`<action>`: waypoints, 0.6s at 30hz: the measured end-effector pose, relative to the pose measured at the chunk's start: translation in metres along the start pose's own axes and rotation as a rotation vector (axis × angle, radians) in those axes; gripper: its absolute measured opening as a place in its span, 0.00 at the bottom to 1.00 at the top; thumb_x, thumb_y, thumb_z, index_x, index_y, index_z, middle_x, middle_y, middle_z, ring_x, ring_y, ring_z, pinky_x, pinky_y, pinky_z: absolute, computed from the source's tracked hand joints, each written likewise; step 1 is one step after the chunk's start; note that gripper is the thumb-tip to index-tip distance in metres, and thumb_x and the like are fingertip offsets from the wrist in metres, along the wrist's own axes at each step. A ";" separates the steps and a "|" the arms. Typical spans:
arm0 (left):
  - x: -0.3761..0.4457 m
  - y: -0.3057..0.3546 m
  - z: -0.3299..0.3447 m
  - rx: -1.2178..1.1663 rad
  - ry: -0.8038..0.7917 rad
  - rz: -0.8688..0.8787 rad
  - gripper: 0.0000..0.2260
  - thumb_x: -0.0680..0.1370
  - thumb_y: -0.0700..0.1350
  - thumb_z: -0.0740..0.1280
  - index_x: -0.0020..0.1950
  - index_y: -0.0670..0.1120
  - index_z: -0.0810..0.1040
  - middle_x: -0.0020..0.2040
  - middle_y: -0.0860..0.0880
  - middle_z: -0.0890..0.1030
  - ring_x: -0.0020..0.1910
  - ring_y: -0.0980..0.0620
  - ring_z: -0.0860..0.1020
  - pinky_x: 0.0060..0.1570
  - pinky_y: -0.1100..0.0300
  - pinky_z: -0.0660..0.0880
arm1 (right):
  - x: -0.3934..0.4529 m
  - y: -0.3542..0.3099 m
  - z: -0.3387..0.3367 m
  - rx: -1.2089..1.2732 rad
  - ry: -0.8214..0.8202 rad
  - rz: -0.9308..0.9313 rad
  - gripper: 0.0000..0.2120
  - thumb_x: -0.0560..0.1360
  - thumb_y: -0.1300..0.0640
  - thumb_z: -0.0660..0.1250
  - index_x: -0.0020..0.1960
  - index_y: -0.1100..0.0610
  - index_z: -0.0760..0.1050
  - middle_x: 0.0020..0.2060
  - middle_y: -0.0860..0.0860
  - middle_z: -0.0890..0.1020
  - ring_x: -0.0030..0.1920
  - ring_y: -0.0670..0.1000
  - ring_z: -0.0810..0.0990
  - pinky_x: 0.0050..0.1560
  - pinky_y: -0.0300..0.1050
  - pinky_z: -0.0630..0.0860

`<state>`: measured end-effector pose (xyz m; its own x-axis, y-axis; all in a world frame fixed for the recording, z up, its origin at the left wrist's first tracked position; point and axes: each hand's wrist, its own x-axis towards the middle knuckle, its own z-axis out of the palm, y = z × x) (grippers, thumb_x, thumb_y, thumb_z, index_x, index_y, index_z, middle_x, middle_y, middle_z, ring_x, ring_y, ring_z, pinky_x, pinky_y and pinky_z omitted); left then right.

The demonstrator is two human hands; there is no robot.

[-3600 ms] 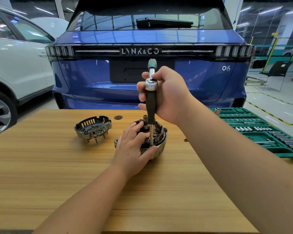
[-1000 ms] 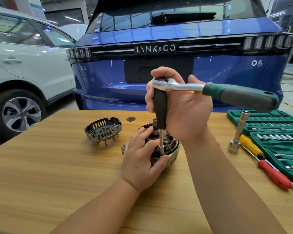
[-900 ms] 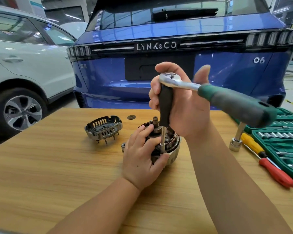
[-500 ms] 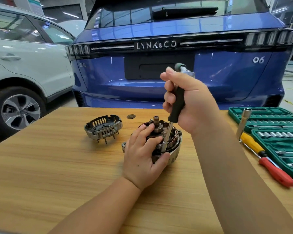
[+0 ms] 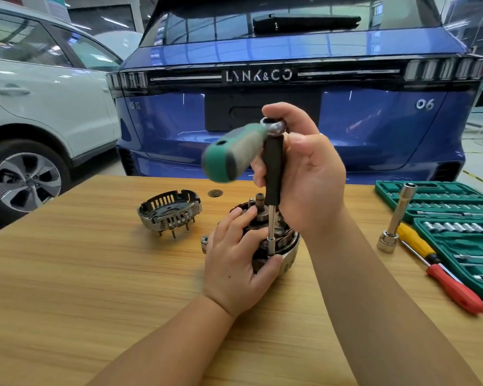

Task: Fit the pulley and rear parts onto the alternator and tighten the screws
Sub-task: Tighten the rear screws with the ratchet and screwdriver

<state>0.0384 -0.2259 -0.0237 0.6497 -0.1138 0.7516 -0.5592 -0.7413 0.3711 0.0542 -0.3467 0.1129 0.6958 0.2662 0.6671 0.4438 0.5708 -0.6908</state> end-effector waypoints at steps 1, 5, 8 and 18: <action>0.000 0.000 0.000 0.003 -0.002 -0.004 0.20 0.74 0.58 0.63 0.54 0.45 0.84 0.70 0.45 0.75 0.74 0.41 0.67 0.65 0.36 0.68 | -0.001 -0.002 0.003 -0.028 0.016 -0.001 0.13 0.77 0.52 0.58 0.54 0.50 0.79 0.39 0.48 0.79 0.35 0.51 0.74 0.36 0.47 0.71; 0.000 0.000 -0.001 0.011 -0.006 -0.006 0.20 0.74 0.58 0.63 0.54 0.46 0.84 0.69 0.46 0.76 0.74 0.42 0.67 0.65 0.37 0.68 | 0.000 -0.008 0.009 -0.152 0.185 0.032 0.13 0.77 0.46 0.66 0.57 0.51 0.75 0.32 0.43 0.79 0.32 0.44 0.75 0.37 0.46 0.73; 0.000 0.000 0.000 0.013 0.000 -0.010 0.21 0.74 0.59 0.63 0.56 0.46 0.84 0.70 0.46 0.76 0.74 0.42 0.67 0.66 0.37 0.68 | -0.002 -0.012 0.014 -0.218 0.280 0.046 0.17 0.76 0.48 0.70 0.60 0.57 0.75 0.29 0.45 0.76 0.28 0.46 0.70 0.31 0.41 0.69; 0.000 -0.001 0.002 -0.006 0.025 0.008 0.20 0.74 0.58 0.64 0.54 0.45 0.84 0.69 0.45 0.76 0.73 0.41 0.68 0.66 0.37 0.68 | 0.000 -0.009 -0.004 0.091 0.073 0.214 0.15 0.76 0.64 0.67 0.60 0.50 0.75 0.46 0.51 0.85 0.37 0.46 0.79 0.40 0.41 0.75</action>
<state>0.0400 -0.2262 -0.0250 0.6322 -0.1033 0.7679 -0.5676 -0.7363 0.3684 0.0526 -0.3553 0.1180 0.8091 0.3338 0.4836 0.2311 0.5759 -0.7842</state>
